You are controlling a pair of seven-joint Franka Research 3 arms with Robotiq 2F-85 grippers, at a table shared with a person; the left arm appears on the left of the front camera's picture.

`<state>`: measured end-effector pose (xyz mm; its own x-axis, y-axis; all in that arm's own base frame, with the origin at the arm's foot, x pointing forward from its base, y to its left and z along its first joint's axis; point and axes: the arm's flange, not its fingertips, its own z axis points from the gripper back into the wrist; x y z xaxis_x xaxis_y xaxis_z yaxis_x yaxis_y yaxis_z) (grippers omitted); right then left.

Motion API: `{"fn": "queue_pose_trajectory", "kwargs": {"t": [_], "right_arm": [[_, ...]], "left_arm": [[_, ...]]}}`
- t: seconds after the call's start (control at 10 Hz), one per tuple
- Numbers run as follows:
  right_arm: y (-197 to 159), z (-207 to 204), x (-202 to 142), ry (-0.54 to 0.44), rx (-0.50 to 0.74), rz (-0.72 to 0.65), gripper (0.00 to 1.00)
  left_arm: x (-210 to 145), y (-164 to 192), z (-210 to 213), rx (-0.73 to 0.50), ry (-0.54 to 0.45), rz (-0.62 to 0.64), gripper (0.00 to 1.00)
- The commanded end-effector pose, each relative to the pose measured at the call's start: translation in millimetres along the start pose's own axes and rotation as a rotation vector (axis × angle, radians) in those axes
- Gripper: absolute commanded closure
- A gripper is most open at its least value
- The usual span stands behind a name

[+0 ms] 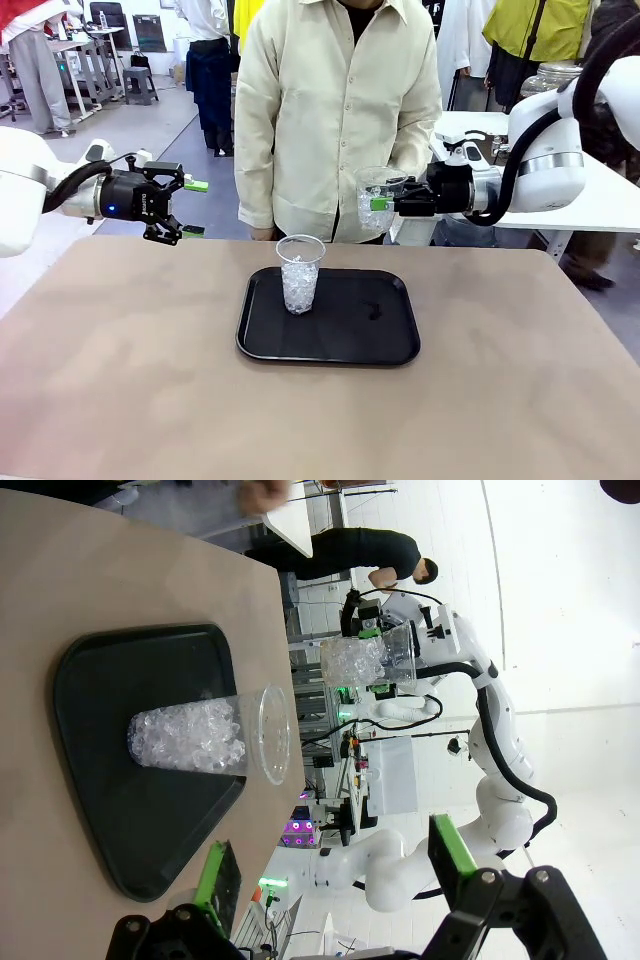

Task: Pour the drink into the iced cup.
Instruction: Open the gripper to release the iced cup you were holding.

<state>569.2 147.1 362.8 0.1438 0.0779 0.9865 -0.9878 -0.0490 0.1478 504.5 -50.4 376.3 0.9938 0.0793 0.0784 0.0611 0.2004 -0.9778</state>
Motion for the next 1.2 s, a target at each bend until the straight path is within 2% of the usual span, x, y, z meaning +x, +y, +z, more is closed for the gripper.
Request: {"fn": "queue_pose_trajectory", "kwargs": {"t": [0.0, 1.1], "right_arm": [[2.5, -1.5, 3.2, -0.012, -0.005, 0.014, 0.38], [2.5, -1.5, 3.2, -0.012, -0.005, 0.014, 0.38]], "left_arm": [[0.1, -1.1, 0.7, 0.001, -0.002, -0.002, 0.00], [0.1, -1.1, 0.7, 0.001, -0.002, -0.002, 0.00]]}}
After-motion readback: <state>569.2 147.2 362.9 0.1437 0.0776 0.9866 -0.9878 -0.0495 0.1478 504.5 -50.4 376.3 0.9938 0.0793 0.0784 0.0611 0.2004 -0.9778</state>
